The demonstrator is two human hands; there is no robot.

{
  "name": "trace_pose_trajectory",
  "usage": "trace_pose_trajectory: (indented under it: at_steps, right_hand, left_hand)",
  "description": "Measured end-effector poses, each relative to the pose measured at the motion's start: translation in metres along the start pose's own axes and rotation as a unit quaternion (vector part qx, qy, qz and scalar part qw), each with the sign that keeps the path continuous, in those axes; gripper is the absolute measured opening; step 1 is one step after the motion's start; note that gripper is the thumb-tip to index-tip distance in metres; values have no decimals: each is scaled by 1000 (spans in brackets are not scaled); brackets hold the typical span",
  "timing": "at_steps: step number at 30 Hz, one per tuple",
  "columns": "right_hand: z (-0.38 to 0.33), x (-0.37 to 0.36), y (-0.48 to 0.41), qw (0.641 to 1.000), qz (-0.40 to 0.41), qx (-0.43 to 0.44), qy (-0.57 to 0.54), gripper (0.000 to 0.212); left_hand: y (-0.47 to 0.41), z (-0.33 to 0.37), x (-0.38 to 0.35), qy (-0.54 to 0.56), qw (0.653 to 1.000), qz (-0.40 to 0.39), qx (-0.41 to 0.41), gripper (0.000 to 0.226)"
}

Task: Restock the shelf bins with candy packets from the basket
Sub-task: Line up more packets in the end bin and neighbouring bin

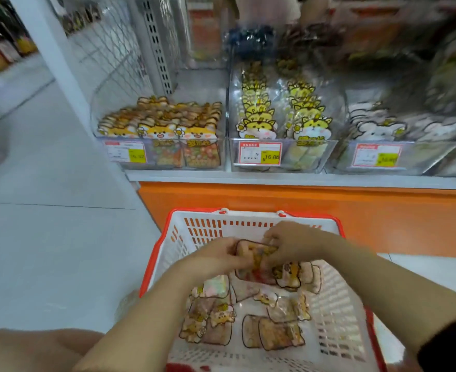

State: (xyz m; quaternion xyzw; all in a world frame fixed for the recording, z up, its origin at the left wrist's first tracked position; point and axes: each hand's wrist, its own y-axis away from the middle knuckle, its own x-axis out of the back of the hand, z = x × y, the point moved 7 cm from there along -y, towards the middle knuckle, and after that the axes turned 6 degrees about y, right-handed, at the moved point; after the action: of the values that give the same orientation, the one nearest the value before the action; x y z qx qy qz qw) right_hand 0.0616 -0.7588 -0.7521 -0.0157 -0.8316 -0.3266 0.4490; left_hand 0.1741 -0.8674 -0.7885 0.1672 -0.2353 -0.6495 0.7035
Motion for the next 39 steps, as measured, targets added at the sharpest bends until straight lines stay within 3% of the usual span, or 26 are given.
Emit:
trace_pose_trajectory:
  at_steps: [2, 4, 6, 8, 12, 15, 18, 20, 22, 27, 30, 34, 39]
  right_hand:
    - [-9, 41, 20, 993, 88, 0, -73, 34]
    - [-9, 70, 39, 956, 163, -10, -243, 34]
    - [-11, 77, 50, 886, 147, 12, -439, 42]
    - [-22, 72, 55, 840, 88, 32, -535, 52]
    - [-61, 70, 66, 807, 71, 51, -584, 47]
    - [-81, 86, 72, 817, 144, 55, -556, 35]
    - [-103, 113, 84, 870, 225, 71, -433, 17]
    - [-121, 133, 90, 893, 290, 93, -331, 21]
    - [-136, 153, 93, 895, 361, 106, -242, 25]
    - [-168, 198, 76, 863, 477, 132, -95, 20]
    - [-184, 218, 45, 853, 504, 136, -13, 34]
    - [-185, 238, -10, 855, 508, 100, 28, 33]
    - [-186, 266, -98, 882, 466, 36, 54, 37]
  left_hand:
    - [16, 23, 9, 106, 994, 14, -28, 14]
    - [34, 44, 19, 182, 981, 30, -51, 24]
    - [46, 60, 30, 228, 969, 50, -79, 36]
    - [58, 73, 39, 267, 956, 63, -102, 39]
    - [79, 98, 44, 310, 937, 60, -149, 45]
    - [92, 112, 55, 330, 920, 77, -198, 51]
    - [108, 126, 76, 283, 919, 125, -244, 54]
    - [122, 140, 95, 168, 925, 191, -282, 56]
    - [133, 151, 118, 49, 915, 270, -297, 60]
    - [142, 160, 183, -189, 825, 434, -308, 46]
    - [127, 152, 215, -241, 794, 480, -284, 33]
    - [103, 145, 230, -278, 783, 483, -276, 26]
    - [92, 148, 243, -373, 718, 500, -308, 23]
